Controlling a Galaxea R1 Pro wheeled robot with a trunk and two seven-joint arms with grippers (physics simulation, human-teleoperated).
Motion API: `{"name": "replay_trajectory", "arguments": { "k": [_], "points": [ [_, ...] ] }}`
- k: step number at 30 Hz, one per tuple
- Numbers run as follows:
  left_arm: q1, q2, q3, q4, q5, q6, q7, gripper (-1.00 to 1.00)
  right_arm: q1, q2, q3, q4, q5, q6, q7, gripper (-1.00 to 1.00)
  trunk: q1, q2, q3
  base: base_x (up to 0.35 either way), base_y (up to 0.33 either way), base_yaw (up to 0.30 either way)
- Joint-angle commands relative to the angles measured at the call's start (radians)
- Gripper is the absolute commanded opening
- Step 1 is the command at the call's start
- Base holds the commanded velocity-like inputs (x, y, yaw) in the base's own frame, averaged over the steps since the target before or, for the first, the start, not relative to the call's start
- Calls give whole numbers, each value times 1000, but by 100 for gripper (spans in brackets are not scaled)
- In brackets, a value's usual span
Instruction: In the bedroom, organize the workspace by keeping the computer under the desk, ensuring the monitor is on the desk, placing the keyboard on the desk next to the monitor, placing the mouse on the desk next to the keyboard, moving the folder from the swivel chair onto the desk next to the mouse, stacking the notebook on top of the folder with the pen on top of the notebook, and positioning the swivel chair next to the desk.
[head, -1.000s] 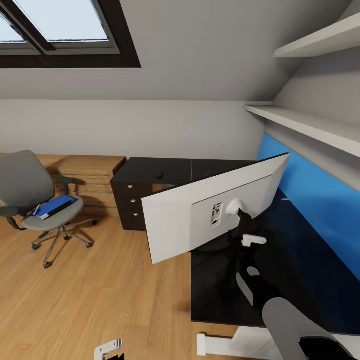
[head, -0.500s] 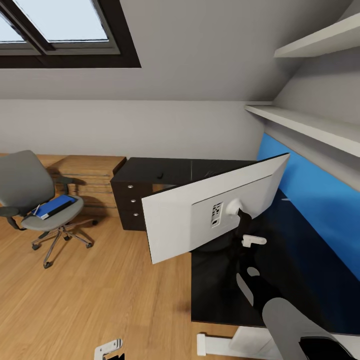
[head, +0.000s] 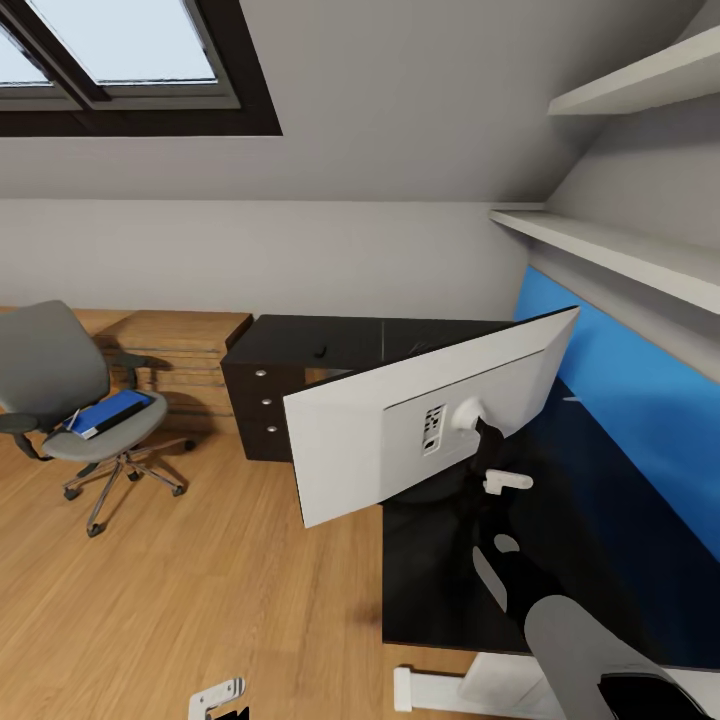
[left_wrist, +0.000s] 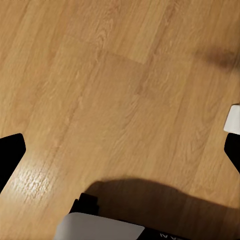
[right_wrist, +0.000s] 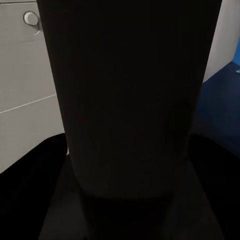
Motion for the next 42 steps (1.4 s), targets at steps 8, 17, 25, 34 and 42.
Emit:
{"name": "replay_trajectory", "arguments": {
  "k": [8,17,25,34,42],
  "points": [
    [-1,0,-3,0,5,-3,4,100,-1,0,1,0,-5,-3,2,-100,0,-1,-1,0,0,0],
    [-1,0,-3,0,5,-3,4,100,-1,0,1,0,-5,-3,2,-100,0,-1,-1,-1,0,0],
    [-1,0,-3,0,5,-3,4,100,-1,0,1,0,-5,-3,3,-100,0,-1,-1,-92,0,0],
    [-1,0,-3,0,5,-3,4,100,-1,0,1,0,-5,-3,2,-100,0,-1,-1,-147,0,0],
    [-1,0,-3,0,5,-3,4,100,-1,0,1,2,-5,-3,2,-100,0,-1,-1,-150,0,0]
  ]
}}
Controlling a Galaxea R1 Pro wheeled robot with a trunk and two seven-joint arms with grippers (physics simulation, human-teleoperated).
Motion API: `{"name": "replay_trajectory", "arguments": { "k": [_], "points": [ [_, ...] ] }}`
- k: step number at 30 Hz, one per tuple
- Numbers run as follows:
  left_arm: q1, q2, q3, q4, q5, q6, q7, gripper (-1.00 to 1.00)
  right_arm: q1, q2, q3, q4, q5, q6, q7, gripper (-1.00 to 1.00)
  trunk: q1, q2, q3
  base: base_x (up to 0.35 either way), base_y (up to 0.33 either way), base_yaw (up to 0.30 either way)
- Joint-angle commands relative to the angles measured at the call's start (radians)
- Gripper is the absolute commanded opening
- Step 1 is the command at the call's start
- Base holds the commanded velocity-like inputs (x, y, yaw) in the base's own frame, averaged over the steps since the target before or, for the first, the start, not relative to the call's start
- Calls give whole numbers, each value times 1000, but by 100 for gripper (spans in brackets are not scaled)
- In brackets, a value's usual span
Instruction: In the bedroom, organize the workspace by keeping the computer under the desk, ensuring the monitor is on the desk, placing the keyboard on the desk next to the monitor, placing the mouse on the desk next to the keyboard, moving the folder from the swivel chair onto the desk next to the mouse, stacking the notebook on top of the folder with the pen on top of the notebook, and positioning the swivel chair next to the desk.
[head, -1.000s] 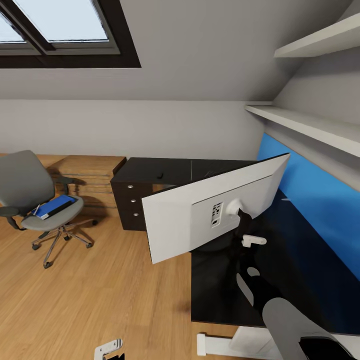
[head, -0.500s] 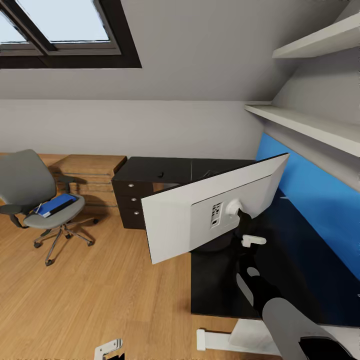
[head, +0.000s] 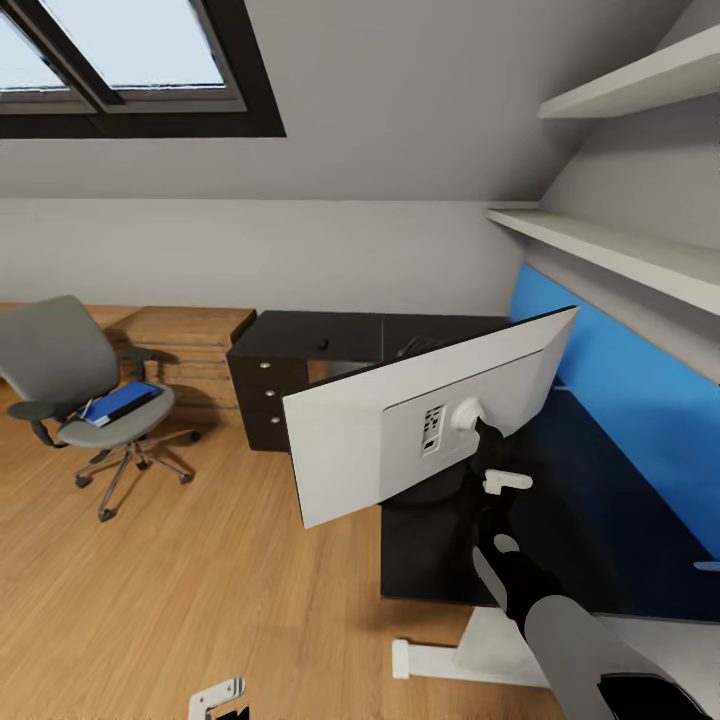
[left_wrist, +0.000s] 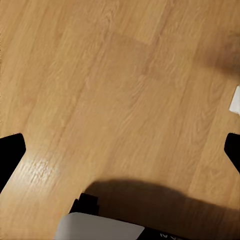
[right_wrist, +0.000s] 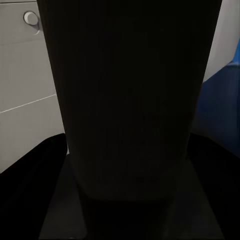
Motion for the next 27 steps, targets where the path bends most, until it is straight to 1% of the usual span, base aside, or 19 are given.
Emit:
{"name": "replay_trajectory", "arguments": {
  "k": [1,8,14,27],
  "points": [
    [-1,0,-3,0,5,-3,4,100,-1,0,1,2,-6,-4,-1,-100,0,-1,-1,-151,0,0],
    [0,0,-3,0,5,-3,4,100,-1,0,1,2,-6,-4,-2,-100,0,-1,-1,-140,0,0],
    [-1,0,-3,0,5,-2,5,100,-1,0,1,2,-6,-4,-2,-100,0,-1,-1,-36,0,43],
    [-1,0,-3,0,4,-2,5,100,-1,0,1,2,-6,-4,-2,-100,0,-1,-1,-3,0,196]
  ]
}}
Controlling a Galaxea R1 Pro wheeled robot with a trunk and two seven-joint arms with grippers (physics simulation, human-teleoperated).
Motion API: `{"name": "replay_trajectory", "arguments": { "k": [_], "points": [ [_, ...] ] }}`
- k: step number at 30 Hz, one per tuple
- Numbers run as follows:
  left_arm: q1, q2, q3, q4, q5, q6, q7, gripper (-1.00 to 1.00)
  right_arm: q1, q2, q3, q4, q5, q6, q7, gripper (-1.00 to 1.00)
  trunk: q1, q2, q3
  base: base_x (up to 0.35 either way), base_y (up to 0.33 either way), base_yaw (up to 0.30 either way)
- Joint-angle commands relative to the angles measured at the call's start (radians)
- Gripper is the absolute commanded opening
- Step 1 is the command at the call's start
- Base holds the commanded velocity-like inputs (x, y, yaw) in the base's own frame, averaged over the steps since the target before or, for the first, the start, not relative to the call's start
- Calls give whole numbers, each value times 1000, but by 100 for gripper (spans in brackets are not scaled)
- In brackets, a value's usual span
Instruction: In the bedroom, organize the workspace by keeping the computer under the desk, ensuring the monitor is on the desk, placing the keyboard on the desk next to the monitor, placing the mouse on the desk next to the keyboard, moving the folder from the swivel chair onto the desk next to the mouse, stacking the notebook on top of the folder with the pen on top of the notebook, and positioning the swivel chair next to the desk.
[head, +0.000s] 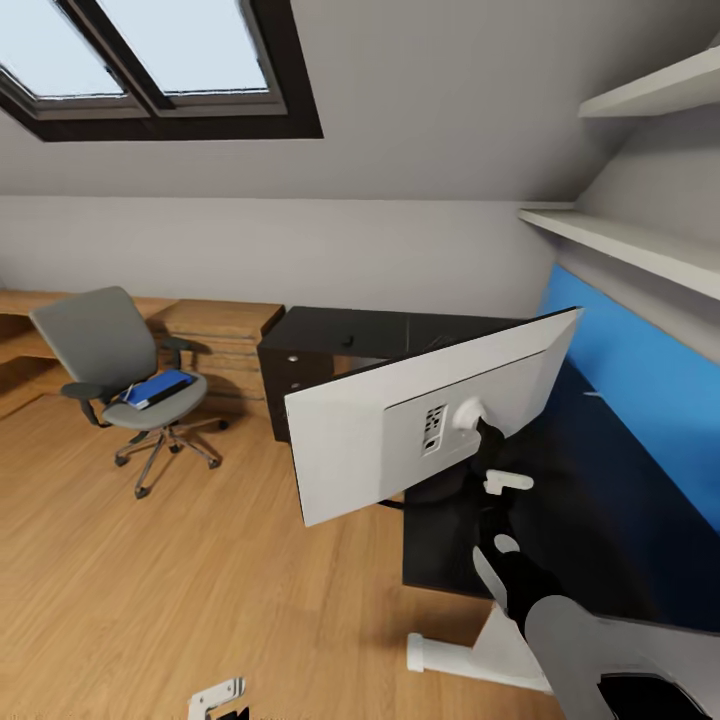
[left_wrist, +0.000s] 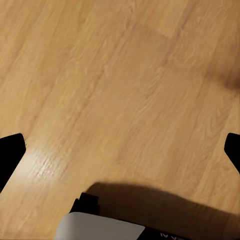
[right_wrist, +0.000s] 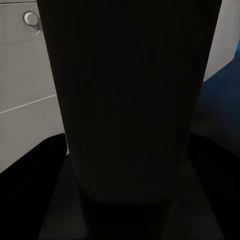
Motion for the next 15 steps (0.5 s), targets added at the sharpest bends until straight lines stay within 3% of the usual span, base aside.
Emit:
{"name": "replay_trajectory", "arguments": {
  "k": [1,8,15],
  "points": [
    [-1,0,-3,2,5,-4,4,100,-1,1,2,1,3,-1,0,-100,0,-1,-1,0,0,199],
    [-1,0,-3,10,6,-5,4,100,-1,1,2,1,3,-1,0,-100,0,-1,-1,0,0,154],
    [-1,0,-3,11,6,-5,3,100,-1,1,2,1,3,-1,0,-100,0,-1,-1,0,-102,26]
  ]
}}
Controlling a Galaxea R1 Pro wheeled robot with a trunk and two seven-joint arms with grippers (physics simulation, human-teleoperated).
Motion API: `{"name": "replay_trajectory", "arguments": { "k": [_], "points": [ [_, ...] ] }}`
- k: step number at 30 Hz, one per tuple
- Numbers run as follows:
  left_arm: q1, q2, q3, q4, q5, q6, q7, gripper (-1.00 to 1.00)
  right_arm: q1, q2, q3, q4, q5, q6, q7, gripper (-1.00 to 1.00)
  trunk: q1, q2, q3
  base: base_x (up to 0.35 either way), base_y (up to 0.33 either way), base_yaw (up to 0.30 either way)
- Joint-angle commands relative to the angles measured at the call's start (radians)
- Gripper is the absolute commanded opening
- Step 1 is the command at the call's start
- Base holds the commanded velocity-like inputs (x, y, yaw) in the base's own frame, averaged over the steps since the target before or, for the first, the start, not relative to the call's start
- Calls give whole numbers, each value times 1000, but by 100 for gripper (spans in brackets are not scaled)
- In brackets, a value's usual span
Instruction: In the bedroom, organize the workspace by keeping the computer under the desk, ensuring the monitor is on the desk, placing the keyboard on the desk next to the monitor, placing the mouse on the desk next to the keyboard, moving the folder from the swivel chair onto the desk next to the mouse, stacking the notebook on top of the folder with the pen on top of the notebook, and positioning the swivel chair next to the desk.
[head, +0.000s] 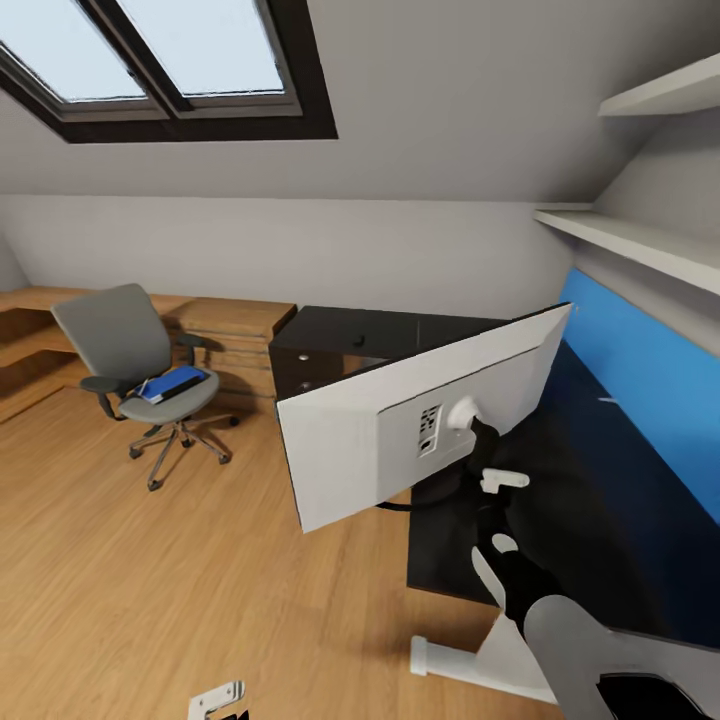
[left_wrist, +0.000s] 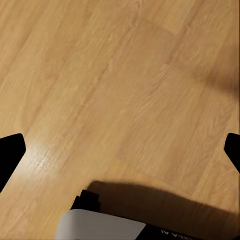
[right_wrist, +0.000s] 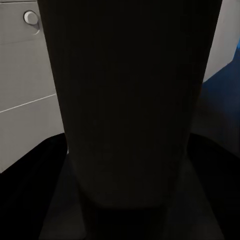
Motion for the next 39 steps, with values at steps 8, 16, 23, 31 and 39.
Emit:
{"name": "replay_trajectory", "arguments": {
  "k": [8,16,23,31,39],
  "points": [
    [0,0,-2,0,5,-3,3,100,0,-2,-2,6,-31,-10,-5,-100,0,-1,-1,0,-226,2],
    [0,0,-2,0,5,-3,3,100,0,-2,-2,6,-31,-10,-6,-100,0,-1,-1,0,-181,0],
    [0,0,-3,0,5,-3,3,100,0,-2,-2,6,-31,-10,-6,-100,0,-1,-1,0,-139,0],
    [0,0,-2,0,5,-3,3,100,0,-2,-2,6,-31,-10,-6,-100,0,-1,-1,-44,-102,0],
    [0,0,-2,0,5,-3,4,100,0,-2,-2,6,-31,-10,-6,-100,0,-1,-1,-117,-116,0]
  ]
}}
